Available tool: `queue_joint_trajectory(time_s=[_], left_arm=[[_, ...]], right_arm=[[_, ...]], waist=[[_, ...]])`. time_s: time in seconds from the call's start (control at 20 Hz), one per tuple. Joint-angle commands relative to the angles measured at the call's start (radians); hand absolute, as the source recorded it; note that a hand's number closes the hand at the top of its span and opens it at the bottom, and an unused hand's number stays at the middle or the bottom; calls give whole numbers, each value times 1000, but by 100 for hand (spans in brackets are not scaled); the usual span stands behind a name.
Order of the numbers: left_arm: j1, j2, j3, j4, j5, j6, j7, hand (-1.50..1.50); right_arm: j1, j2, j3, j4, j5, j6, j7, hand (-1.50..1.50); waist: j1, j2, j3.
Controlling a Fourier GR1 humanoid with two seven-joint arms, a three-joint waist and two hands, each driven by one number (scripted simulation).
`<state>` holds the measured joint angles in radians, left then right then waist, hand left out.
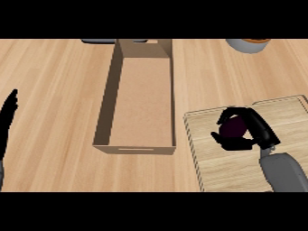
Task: Pick the eggplant from the tray and place it in the cardboard box
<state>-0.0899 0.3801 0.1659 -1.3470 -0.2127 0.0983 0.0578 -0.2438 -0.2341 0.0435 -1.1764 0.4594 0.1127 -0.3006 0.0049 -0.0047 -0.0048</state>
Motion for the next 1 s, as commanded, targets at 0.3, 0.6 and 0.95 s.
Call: queue_joint_trajectory(time_s=[0.3,0.6,0.95], left_arm=[[-29,-46,-36,-41,-27,4,49,0],[-63,-35,-43,-13,-19,-25,2,0],[-74,-30,-40,-9,-38,-12,25,0]], right_arm=[[-208,-115,-29,85,136,-80,-32,150],[-411,-325,114,186,316,16,-287,150],[-645,-281,13,411,244,-85,-563,150]], waist=[[22,11,6],[94,37,6],[74,29,8]])
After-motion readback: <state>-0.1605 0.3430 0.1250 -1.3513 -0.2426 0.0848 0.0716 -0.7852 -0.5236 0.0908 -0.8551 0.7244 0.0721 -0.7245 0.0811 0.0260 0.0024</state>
